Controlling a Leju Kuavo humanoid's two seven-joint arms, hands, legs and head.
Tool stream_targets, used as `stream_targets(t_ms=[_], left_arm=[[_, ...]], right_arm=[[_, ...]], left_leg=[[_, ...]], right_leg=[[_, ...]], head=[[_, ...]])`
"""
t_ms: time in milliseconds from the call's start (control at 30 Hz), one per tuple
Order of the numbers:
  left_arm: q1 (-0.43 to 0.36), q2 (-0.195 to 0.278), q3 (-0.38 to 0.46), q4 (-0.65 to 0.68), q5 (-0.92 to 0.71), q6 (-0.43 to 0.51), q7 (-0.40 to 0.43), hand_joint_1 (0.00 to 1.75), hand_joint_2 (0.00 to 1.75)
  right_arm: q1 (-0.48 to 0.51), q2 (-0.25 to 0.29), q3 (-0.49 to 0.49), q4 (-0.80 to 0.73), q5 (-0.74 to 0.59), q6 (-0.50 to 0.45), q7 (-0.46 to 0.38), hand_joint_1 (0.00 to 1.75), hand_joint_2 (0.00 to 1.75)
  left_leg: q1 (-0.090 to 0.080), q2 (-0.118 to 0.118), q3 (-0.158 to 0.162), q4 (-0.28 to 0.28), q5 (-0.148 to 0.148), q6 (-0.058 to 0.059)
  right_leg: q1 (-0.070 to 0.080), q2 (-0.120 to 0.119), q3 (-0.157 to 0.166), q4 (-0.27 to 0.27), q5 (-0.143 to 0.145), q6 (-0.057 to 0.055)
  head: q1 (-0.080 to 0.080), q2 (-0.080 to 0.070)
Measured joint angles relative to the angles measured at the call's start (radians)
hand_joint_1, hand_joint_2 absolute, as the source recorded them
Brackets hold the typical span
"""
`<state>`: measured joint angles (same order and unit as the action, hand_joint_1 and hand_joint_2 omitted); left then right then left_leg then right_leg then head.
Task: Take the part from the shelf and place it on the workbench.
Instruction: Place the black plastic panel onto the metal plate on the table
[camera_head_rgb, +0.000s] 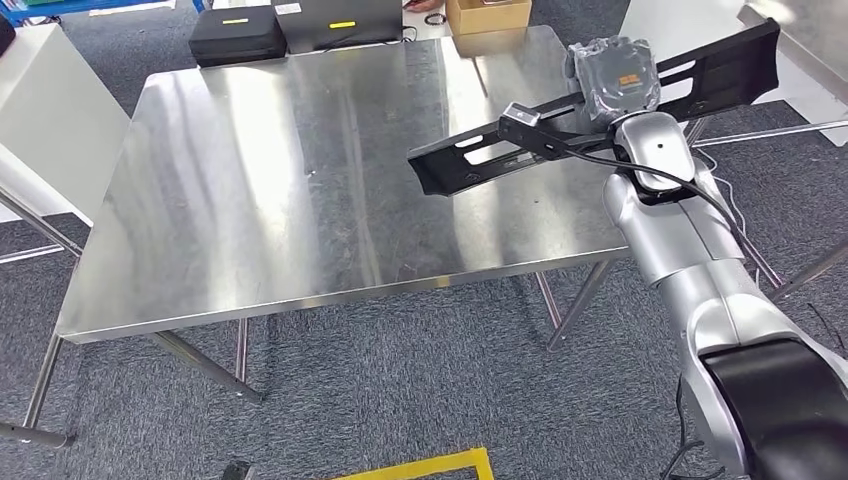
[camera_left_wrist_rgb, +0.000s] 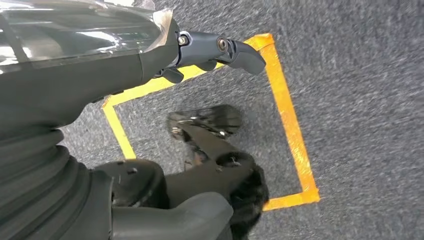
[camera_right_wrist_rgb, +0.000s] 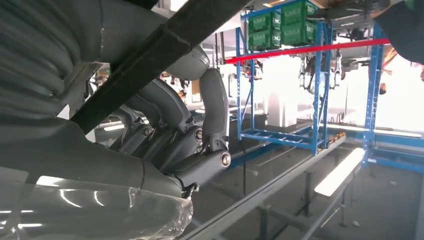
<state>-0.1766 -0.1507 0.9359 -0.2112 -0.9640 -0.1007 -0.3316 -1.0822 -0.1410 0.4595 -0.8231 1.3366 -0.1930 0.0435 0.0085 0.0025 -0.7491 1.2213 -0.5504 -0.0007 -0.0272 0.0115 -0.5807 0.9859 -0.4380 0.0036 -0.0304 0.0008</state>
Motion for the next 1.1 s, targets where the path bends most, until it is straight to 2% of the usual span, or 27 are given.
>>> stream_targets(t_ms=[33, 100, 133, 167, 233, 300, 333, 400, 433, 467, 500, 533, 567, 600, 633, 667, 733, 800, 867, 933, 967, 1000, 1033, 1100], left_arm=[[0.0, 0.001, -0.001, 0.0, 0.0, 0.0, 0.0, 0.0, 1.75], [0.001, 0.004, -0.002, 0.0, 0.0, 0.0, 0.0, 0.0, 1.75], [0.001, 0.005, -0.003, 0.0, 0.0, 0.0, 0.0, 0.0, 1.75], [0.001, 0.007, -0.004, 0.0, 0.0, 0.0, 0.0, 0.0, 1.75], [0.0, 0.008, -0.006, 0.0, 0.0, 0.0, 0.0, 0.0, 1.75], [-0.001, 0.007, -0.006, 0.0, 0.0, 0.0, 0.0, 0.0, 1.75], [-0.002, 0.006, -0.006, 0.0, 0.0, 0.0, 0.0, 0.0, 1.75], [-0.003, 0.005, -0.006, 0.0, 0.001, 0.0, 0.0, 0.0, 1.75], [-0.003, 0.004, -0.006, 0.0, 0.001, 0.0, 0.0, 0.0, 1.75], [-0.003, 0.003, -0.006, 0.0, 0.001, 0.0, 0.0, 0.0, 1.75], [-0.002, 0.001, -0.006, 0.0, 0.004, 0.0, 0.001, 0.0, 1.75], [-0.001, 0.0, -0.006, 0.0, 0.007, 0.0, 0.002, 0.0, 1.75], [0.0, -0.001, -0.006, 0.0, 0.012, 0.001, 0.004, 0.0, 1.75], [0.0, -0.001, -0.005, 0.0, 0.017, 0.002, 0.006, 0.0, 1.75], [0.001, -0.001, -0.005, 0.0, 0.021, 0.004, 0.008, 0.0, 1.75], [0.001, 0.0, -0.005, 0.0, 0.026, 0.005, 0.007, 0.0, 1.75], [0.003, 0.001, -0.004, 0.0, 0.033, -0.001, -0.006, 0.0, 1.75], [0.003, 0.003, -0.004, -0.001, 0.036, -0.015, -0.026, 0.0, 1.75], [0.001, 0.003, -0.004, -0.001, 0.039, -0.027, -0.046, 0.0, 1.75], [0.0, 0.001, -0.005, 0.0, 0.043, -0.034, -0.068, 0.0, 1.75], [0.0, 0.0, -0.005, 0.0, 0.047, -0.037, -0.081, 0.0, 1.75], [0.0, 0.0, -0.005, 0.0, 0.055, -0.04, -0.097, 0.0, 1.75], [-0.001, -0.001, -0.004, 0.0, 0.064, -0.042, -0.115, 0.0, 1.75], [-0.005, -0.001, -0.004, 0.0, 0.08, -0.039, -0.148, 0.0, 1.75]], right_arm=[[0.001, 0.0, 0.0, -0.001, 0.0, 0.0, 0.0, 1.75, 1.75], [-0.001, 0.001, -0.001, -0.003, 0.0, 0.0, 0.0, 1.75, 1.75], [-0.002, 0.002, -0.001, -0.005, 0.0, 0.0, 0.0, 1.75, 1.75], [-0.002, 0.003, -0.002, -0.006, 0.0, 0.0, 0.0, 1.75, 1.75], [-0.006, 0.004, -0.005, -0.013, 0.0, 0.0, 0.0, 1.75, 1.75], [-0.016, 0.004, -0.006, -0.019, 0.0, 0.0, 0.0, 1.75, 1.75], [-0.021, 0.005, -0.007, -0.02, 0.0, 0.0, 0.0, 1.75, 1.75], [-0.026, 0.004, -0.007, -0.021, -0.001, 0.0, 0.0, 1.75, 1.75], [-0.025, 0.004, -0.007, -0.021, -0.001, 0.001, 0.0, 1.75, 1.75], [-0.023, 0.003, -0.007, -0.02, 0.0, 0.001, 0.0, 1.75, 1.75], [-0.022, 0.003, -0.007, -0.02, 0.001, 0.002, 0.0, 1.75, 1.75], [-0.022, 0.003, -0.008, -0.02, 0.002, 0.003, 0.0, 1.75, 1.75], [-0.022, 0.003, -0.009, -0.02, 0.005, 0.002, -0.001, 1.75, 1.75], [-0.02, 0.002, -0.01, -0.018, 0.009, 0.001, -0.001, 1.75, 1.75], [-0.019, 0.002, -0.012, -0.016, 0.014, -0.003, -0.001, 1.75, 1.75], [-0.015, 0.002, -0.013, -0.012, 0.022, -0.008, 0.001, 1.75, 1.75], [-0.007, 0.002, -0.015, -0.004, 0.048, -0.026, 0.011, 1.75, 1.75], [-0.004, 0.003, -0.016, 0.002, 0.078, -0.054, 0.023, 1.75, 1.75], [0.0, 0.002, -0.017, 0.008, 0.107, -0.101, 0.032, 1.75, 1.75], [0.021, 0.001, -0.02, 0.021, 0.144, -0.183, 0.038, 1.75, 1.75], [0.039, 0.003, -0.025, 0.036, 0.166, -0.24, 0.037, 1.75, 1.75], [0.058, 0.008, -0.032, 0.057, 0.186, -0.301, 0.033, 1.75, 1.75], [0.076, 0.018, -0.04, 0.082, 0.205, -0.357, 0.027, 1.75, 1.75], [0.099, 0.045, -0.053, 0.129, 0.226, -0.422, 0.02, 1.75, 1.75]], left_leg=[[-0.002, 0.0, 0.007, -0.059, 0.04, 0.01], [-0.012, -0.004, 0.044, -0.194, 0.156, 0.036], [-0.018, -0.007, 0.063, -0.238, 0.193, 0.049], [-0.024, -0.01, 0.079, -0.263, 0.21, 0.058], [-0.029, -0.012, 0.111, -0.284, 0.2, 0.072], [-0.027, -0.011, 0.143, -0.302, 0.194, 0.082], [-0.026, -0.012, 0.155, -0.308, 0.19, 0.085], [-0.026, -0.013, 0.168, -0.309, 0.18, 0.088], [-0.026, -0.014, 0.173, -0.307, 0.175, 0.088], [-0.026, -0.016, 0.177, -0.305, 0.169, 0.086], [-0.025, -0.019, 0.182, -0.301, 0.161, 0.084], [-0.024, -0.021, 0.187, -0.295, 0.152, 0.079], [-0.023, -0.023, 0.191, -0.287, 0.141, 0.074], [-0.023, -0.024, 0.194, -0.276, 0.129, 0.068], [-0.023, -0.026, 0.194, -0.265, 0.118, 0.062], [-0.024, -0.027, 0.192, -0.256, 0.108, 0.056], [-0.024, -0.028, 0.191, -0.246, 0.096, 0.047], [-0.022, -0.025, 0.184, -0.226, 0.083, 0.037], [-0.014, -0.017, 0.137, -0.142, 0.049, 0.023], [-0.004, -0.009, 0.056, -0.013, 0.008, 0.012], [-0.002, -0.006, 0.023, 0.027, 0.003, 0.009], [0.0, -0.006, 0.008, 0.031, 0.015, 0.009], [0.0, -0.005, 0.013, -0.005, 0.046, 0.012], [-0.001, -0.005, 0.064, -0.139, 0.121, 0.024]], right_leg=[[0.001, 0.001, 0.013, -0.001, -0.01, 0.001], [0.002, 0.002, 0.037, -0.006, -0.027, 0.006], [0.001, 0.003, 0.049, -0.013, -0.034, 0.01], [0.001, 0.004, 0.06, -0.019, -0.035, 0.016], [0.005, 0.004, 0.077, -0.021, -0.031, 0.031], [0.009, 0.001, 0.064, 0.02, -0.035, 0.039], [0.009, 0.0, 0.038, 0.068, -0.048, 0.037], [0.009, -0.001, -0.043, 0.196, -0.092, 0.031], [0.008, -0.001, -0.084, 0.248, -0.113, 0.03], [0.007, -0.001, -0.112, 0.269, -0.122, 0.033], [0.006, -0.001, -0.122, 0.254, -0.111, 0.041], [0.003, -0.002, -0.116, 0.203, -0.078, 0.055], [-0.002, -0.003, -0.099, 0.129, -0.029, 0.07], [-0.003, -0.005, -0.083, 0.063, 0.01, 0.076], [-0.001, -0.007, -0.067, 0.017, 0.037, 0.071], [0.001, -0.009, -0.059, -0.005, 0.049, 0.059], [0.004, -0.01, -0.05, -0.004, 0.047, 0.029], [-0.002, -0.009, -0.042, -0.004, 0.046, 0.019], [-0.005, -0.008, -0.033, -0.004, 0.041, 0.012], [-0.003, -0.007, -0.029, -0.004, 0.037, 0.006], [-0.001, -0.007, -0.026, -0.004, 0.035, 0.004], [0.001, -0.006, -0.024, -0.004, 0.032, 0.003], [0.002, -0.005, -0.021, -0.004, 0.031, 0.002], [0.004, -0.002, -0.016, -0.005, 0.027, 0.003]], head=[[0.0, 0.0], [0.002, 0.0], [0.003, 0.0], [0.003, 0.0], [0.003, 0.0], [0.004, 0.0], [0.005, 0.0], [0.006, 0.0], [0.007, 0.0], [0.007, 0.0], [0.008, 0.0], [0.008, 0.0], [0.008, 0.0], [0.008, 0.0], [0.009, 0.0], [0.008, 0.0], [0.008, 0.0], [0.005, 0.0], [-0.002, 0.0], [-0.006, 0.0], [-0.006, 0.0], [-0.006, 0.0], [-0.006, 0.0], [-0.006, 0.0]])
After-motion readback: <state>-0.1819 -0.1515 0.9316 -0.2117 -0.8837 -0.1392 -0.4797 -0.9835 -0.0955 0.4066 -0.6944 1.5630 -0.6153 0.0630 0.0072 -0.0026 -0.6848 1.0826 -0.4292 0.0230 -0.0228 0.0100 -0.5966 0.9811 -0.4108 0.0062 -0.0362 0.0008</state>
